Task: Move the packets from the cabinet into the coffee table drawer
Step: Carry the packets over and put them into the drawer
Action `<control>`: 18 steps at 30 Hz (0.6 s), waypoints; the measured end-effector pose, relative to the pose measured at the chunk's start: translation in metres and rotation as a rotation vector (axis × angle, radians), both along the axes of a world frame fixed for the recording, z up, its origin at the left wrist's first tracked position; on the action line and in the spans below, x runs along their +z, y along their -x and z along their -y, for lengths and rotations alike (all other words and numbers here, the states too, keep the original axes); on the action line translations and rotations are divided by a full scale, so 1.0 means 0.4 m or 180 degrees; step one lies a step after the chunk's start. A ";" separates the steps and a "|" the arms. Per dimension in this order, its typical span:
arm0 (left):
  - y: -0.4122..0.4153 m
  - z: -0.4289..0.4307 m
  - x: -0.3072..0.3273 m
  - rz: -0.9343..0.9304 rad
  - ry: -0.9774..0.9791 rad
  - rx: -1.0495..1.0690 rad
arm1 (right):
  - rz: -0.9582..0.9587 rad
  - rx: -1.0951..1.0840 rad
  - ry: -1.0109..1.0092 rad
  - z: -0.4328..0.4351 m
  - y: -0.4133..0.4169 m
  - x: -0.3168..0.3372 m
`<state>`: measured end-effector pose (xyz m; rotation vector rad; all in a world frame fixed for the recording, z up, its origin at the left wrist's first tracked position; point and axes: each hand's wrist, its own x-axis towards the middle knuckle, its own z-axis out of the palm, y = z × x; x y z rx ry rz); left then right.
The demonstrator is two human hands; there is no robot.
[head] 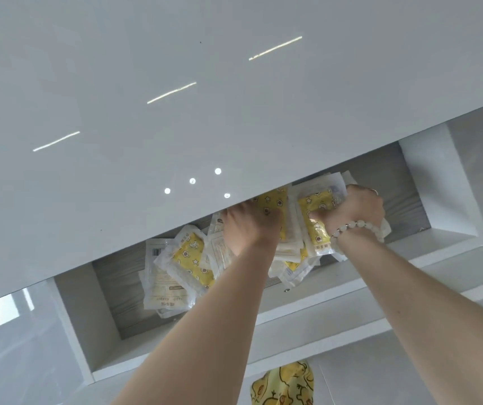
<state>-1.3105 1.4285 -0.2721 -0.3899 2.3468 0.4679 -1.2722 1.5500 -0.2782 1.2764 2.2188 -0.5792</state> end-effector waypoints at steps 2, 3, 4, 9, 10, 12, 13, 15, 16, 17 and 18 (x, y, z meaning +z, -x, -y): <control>0.002 -0.003 0.009 0.0122 -0.0030 -0.0083 | -0.0038 -0.0044 -0.0039 0.002 -0.003 0.008; 0.002 -0.005 0.016 0.0144 -0.0070 -0.0095 | -0.0060 -0.0016 -0.0050 -0.001 -0.008 0.019; 0.002 -0.003 0.021 0.0132 -0.0080 -0.0105 | -0.0075 0.0038 -0.0036 -0.001 -0.010 0.025; -0.026 0.008 0.077 0.0179 0.0059 -0.0436 | -0.0327 0.0067 -0.0204 -0.017 -0.024 0.116; -0.036 0.007 0.096 0.0272 0.0035 -0.0423 | -0.0352 0.0091 -0.0275 -0.024 -0.029 0.147; -0.055 0.006 0.147 0.0515 0.0004 -0.0536 | -0.0398 0.0191 -0.0348 -0.032 -0.039 0.219; -0.063 0.005 0.177 0.0622 0.0020 -0.0712 | -0.0458 0.0247 -0.0332 -0.035 -0.042 0.259; -0.072 -0.002 0.251 0.0742 0.0009 -0.1073 | -0.0637 0.0429 -0.0198 -0.043 -0.043 0.350; -0.070 -0.007 0.293 0.0725 -0.0026 -0.1242 | -0.0738 0.0559 -0.0141 -0.049 -0.042 0.402; -0.062 -0.014 0.341 0.0636 -0.0085 -0.1415 | -0.0844 0.0715 -0.0144 -0.057 -0.040 0.458; -0.045 -0.022 0.392 0.0506 -0.0156 -0.1583 | -0.0933 0.0889 -0.0216 -0.067 -0.037 0.519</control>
